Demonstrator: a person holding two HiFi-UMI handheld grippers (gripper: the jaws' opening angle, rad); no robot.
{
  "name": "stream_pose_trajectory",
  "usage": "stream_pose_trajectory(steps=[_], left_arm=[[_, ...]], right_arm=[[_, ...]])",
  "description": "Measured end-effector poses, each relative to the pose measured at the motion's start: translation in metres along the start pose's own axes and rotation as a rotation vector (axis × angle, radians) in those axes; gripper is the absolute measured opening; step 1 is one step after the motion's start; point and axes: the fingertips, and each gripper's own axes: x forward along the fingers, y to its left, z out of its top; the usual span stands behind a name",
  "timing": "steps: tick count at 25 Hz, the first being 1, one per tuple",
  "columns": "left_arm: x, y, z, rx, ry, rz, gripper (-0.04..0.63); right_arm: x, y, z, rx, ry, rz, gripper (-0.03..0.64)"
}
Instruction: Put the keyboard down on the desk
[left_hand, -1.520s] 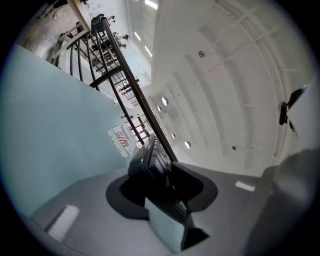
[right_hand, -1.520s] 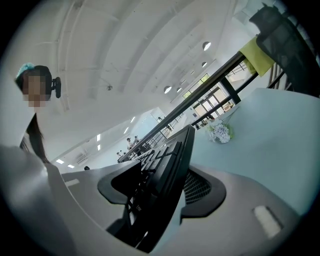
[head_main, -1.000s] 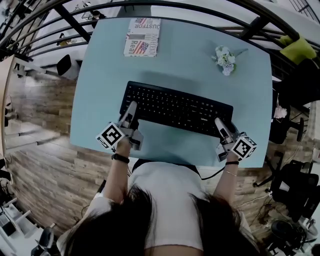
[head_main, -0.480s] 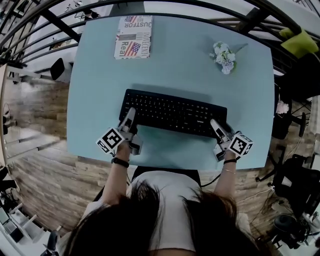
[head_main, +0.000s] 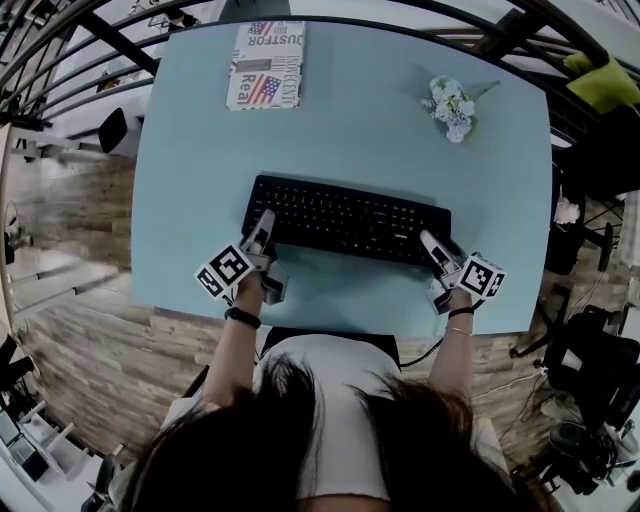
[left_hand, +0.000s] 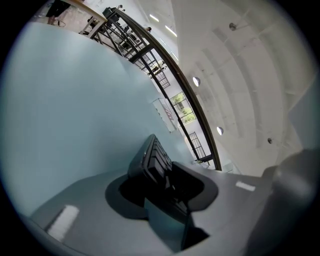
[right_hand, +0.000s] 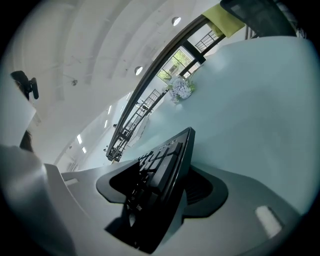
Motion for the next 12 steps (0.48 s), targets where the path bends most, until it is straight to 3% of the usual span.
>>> stream_pose_trajectory(steps=[12], left_arm=[[0.001,-0.003,-0.006,0.032,0.018,0.054,0.169]], right_arm=[[-0.002,-0.013,0.002,0.03,0.036,-0.067,0.264]])
